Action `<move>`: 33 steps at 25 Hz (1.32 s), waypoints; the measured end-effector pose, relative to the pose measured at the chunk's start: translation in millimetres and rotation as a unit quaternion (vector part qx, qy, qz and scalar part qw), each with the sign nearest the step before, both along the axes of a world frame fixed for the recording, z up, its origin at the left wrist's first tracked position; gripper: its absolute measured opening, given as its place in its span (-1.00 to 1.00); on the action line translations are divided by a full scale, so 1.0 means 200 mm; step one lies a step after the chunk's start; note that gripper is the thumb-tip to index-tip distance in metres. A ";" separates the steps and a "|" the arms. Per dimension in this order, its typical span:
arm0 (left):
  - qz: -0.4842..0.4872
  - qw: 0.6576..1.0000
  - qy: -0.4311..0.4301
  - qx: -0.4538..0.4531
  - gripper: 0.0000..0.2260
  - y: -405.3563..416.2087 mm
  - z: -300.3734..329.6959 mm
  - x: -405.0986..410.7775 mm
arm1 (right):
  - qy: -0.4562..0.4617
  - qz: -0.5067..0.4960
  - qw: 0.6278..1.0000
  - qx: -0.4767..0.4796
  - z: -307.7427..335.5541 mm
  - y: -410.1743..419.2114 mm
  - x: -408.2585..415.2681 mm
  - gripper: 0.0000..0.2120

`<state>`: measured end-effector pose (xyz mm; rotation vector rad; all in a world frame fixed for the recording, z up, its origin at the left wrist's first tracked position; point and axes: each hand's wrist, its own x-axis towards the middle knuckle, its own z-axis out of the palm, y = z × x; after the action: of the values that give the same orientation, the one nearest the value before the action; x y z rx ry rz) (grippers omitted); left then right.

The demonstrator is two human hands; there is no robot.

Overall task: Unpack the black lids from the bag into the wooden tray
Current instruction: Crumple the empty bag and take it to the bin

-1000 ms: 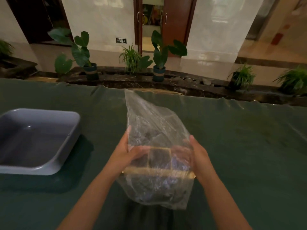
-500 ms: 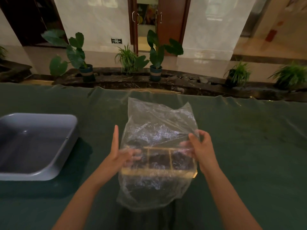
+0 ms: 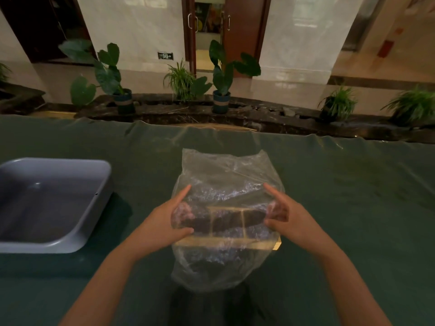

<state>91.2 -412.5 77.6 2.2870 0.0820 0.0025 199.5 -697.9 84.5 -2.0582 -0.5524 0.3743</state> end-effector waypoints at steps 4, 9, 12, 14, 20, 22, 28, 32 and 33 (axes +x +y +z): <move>0.084 0.979 -0.154 0.107 -0.72 0.00 0.00 0.04 | -0.158 -0.081 0.981 -0.084 -0.01 0.04 0.01 -0.69; 0.096 0.988 -0.116 -0.038 -0.84 0.06 -0.01 0.05 | -0.143 -0.056 0.974 -0.166 0.02 0.06 -0.01 -0.95; 0.073 0.989 -0.128 0.007 -0.88 0.05 0.01 0.05 | -0.118 0.105 0.920 -0.360 0.03 0.09 -0.06 -0.45; 0.019 0.992 -0.124 0.014 -0.91 0.00 0.05 0.06 | -0.111 0.149 0.937 -0.295 0.04 0.19 -0.11 -0.32; 0.230 0.965 -0.089 -0.093 0.07 -0.15 0.05 -0.01 | 0.066 -0.007 0.996 0.067 0.00 0.32 -0.13 -0.58; 0.226 0.930 0.021 -0.289 0.15 -0.17 -0.02 -0.06 | 0.215 -0.018 0.950 0.226 -0.03 0.31 -0.14 -0.45; 0.216 0.840 -0.063 -0.494 -0.12 -0.22 -0.13 -0.09 | 0.281 -0.098 0.909 0.292 -0.14 0.30 -0.13 -0.18; 0.094 0.957 -0.172 -0.211 -0.39 -0.15 -0.10 -0.12 | 0.206 -0.044 0.942 0.263 -0.15 0.29 -0.15 -0.46; 0.054 0.973 -0.157 -0.159 -0.47 -0.14 -0.09 -0.12 | 0.188 -0.031 0.950 0.248 -0.14 0.29 -0.16 -0.59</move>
<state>66.5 -440.9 59.1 1.9335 0.0382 0.3802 168.4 -640.8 56.1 -1.4672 -0.3064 0.5172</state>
